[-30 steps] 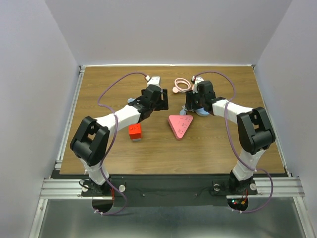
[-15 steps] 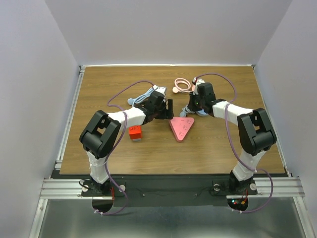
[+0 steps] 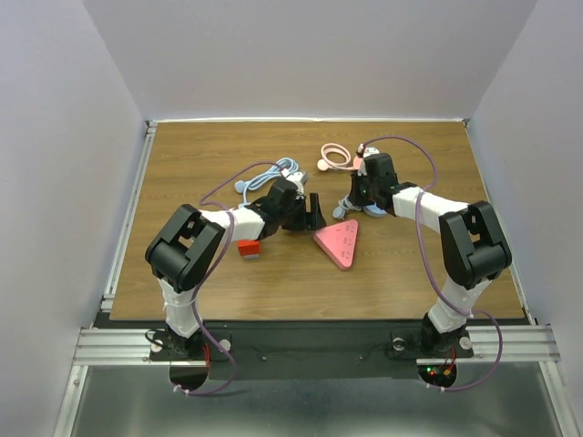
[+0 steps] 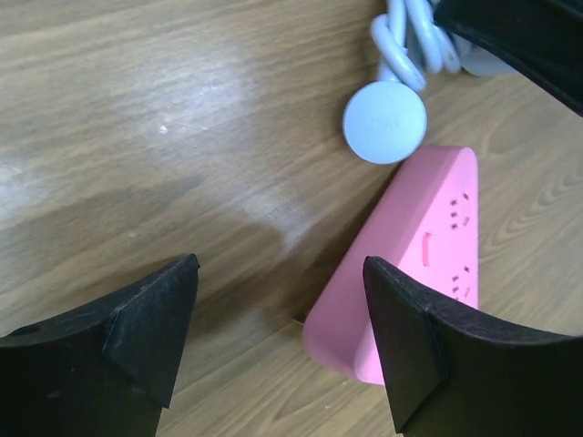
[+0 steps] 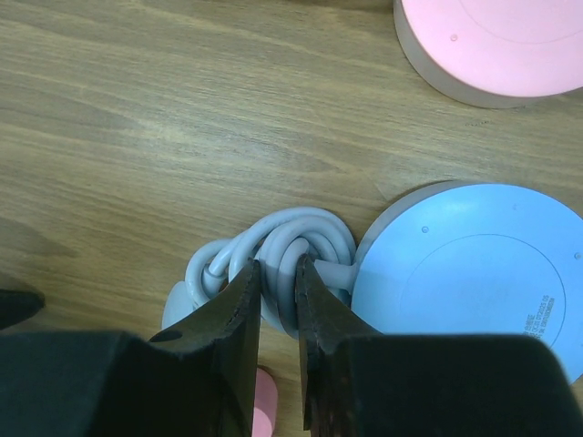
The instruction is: Insert the plug
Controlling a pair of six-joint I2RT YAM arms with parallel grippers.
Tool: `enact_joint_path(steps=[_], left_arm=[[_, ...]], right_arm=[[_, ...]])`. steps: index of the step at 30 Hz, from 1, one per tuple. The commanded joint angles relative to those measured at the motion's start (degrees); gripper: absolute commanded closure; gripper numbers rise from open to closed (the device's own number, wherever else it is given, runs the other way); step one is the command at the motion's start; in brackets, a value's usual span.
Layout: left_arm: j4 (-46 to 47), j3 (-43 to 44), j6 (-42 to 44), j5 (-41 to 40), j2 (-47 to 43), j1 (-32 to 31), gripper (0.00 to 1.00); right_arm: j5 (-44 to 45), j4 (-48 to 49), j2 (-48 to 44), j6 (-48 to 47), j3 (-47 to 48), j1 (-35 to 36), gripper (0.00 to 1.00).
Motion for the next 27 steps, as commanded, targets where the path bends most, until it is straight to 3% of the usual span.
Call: enact_joint_path(steps=[1,10,20,27], left_arm=[[3.48,-3.77,-3.76,2.98,-4.06,-0.58,0.15],[8.05,-10.09,-9.64,5.62,-8.90,-0.94,0.15],[11.57,-16.51,-15.98,-0.88,-17.95,-2.34,0.13],[12.97,-16.43,-17.13,0.43,-14.62,-2.87,0.11]], right_arm=[[1.80,-2.60,-1.52,-0.05,-0.67,0.18,1.00],[1.62,-2.86,-1.61,-0.13,-0.15,0.10,1.00],[1.36,-3.13,-1.69,-0.05,-0.23,0.09,0.99],[0.92,-3.13,-2.31,0.13,-0.14,0.18,1.00]])
